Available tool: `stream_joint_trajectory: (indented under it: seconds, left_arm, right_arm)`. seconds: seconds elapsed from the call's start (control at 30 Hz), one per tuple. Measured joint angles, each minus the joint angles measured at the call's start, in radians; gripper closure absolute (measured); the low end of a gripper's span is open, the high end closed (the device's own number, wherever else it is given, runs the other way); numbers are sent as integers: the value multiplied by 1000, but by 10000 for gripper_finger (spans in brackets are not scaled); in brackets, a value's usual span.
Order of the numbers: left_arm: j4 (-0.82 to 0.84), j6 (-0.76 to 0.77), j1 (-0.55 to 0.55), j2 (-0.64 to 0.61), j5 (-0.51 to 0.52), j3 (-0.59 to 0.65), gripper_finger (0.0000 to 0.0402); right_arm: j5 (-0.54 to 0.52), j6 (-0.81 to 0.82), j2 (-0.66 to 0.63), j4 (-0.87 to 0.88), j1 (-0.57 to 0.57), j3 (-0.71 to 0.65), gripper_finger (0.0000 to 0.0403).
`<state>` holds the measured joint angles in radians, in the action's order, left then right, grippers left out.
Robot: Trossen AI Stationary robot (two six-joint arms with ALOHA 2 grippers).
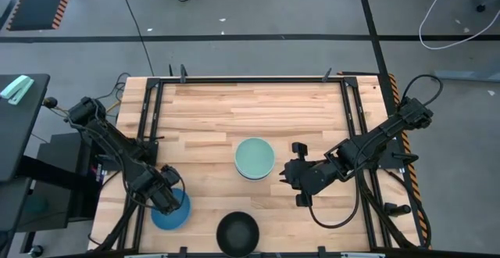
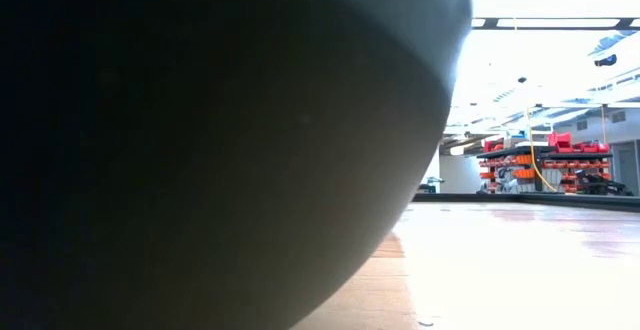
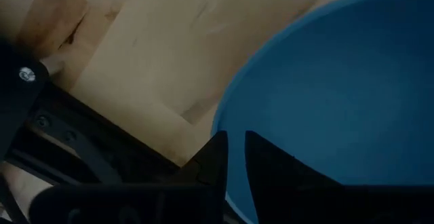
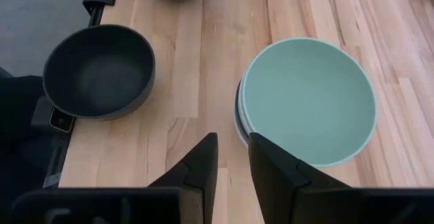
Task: Nest bowls inside each other
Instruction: Stack the blue bowl on top of the green bowl
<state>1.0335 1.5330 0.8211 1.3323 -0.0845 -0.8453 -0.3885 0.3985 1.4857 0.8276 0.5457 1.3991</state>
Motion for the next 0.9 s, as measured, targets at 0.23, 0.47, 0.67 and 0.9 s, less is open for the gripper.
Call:
stream_joint_trajectory:
  seconds: [0.23, 0.47, 0.67, 0.9]
  left_arm:
    - [17, 0, 0, -20, 2, 1, 348]
    - [15, -1, 0, -64, 44, 1, 350]
    - [19, 0, 0, -74, 79, 1, 345]
    - [92, 11, 0, -74, 83, 2, 353]
  right_arm:
    - [0, 0, 0, 0, -1, 0, 311]
    - [0, 0, 0, -1, -1, 0, 311]
    - [0, 0, 0, -2, -1, 0, 311]
    - [0, -1, 0, -8, 0, 0, 311]
